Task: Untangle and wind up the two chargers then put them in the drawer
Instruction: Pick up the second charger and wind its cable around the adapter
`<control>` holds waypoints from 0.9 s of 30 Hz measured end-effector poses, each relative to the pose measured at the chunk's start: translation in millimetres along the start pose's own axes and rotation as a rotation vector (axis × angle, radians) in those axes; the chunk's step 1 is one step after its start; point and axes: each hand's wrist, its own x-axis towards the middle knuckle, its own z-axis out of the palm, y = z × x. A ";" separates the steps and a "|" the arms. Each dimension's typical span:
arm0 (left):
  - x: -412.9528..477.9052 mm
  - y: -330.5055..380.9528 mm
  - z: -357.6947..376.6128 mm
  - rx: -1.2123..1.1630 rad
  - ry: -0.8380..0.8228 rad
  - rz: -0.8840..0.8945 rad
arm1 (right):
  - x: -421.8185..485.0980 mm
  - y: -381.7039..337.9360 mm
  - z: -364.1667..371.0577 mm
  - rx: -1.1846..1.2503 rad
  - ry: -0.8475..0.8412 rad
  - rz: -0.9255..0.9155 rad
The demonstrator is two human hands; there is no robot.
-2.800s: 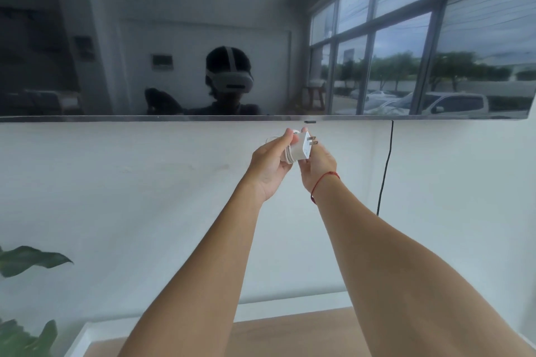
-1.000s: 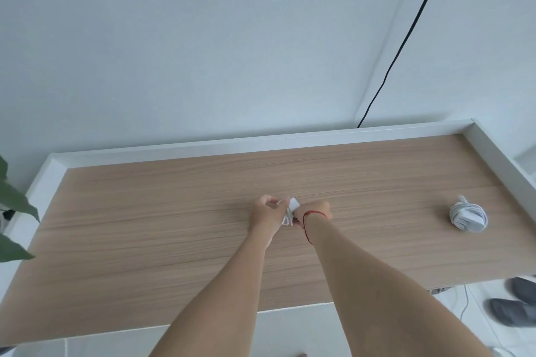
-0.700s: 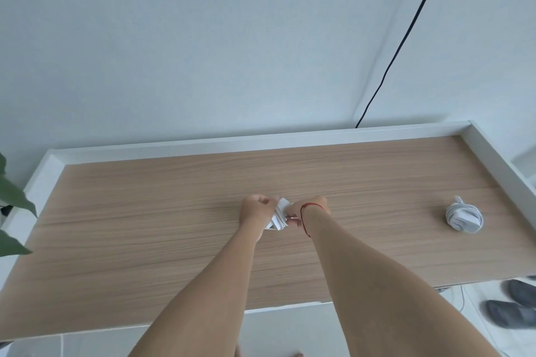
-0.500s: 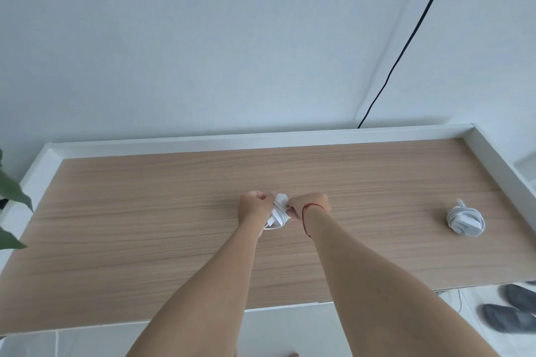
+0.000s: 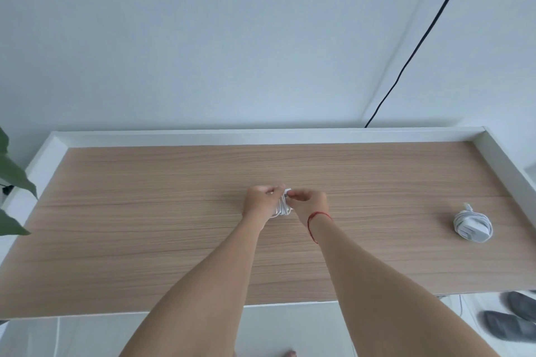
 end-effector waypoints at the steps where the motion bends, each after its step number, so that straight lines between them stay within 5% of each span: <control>1: 1.4 0.6 -0.9 0.009 -0.006 0.008 | 0.4 1.6 0.8 0.010 0.000 -0.014; 16: 2.7 -5.0 1.6 0.163 0.160 0.169 | 7.3 8.8 19.0 0.095 0.134 -0.038; 23: 3.1 14.2 -34.2 0.392 -0.204 0.327 | 5.8 2.6 19.9 0.130 0.134 0.049; 27: 6.2 8.9 -40.2 0.423 -0.180 0.390 | 5.0 -0.8 17.0 0.084 0.116 0.055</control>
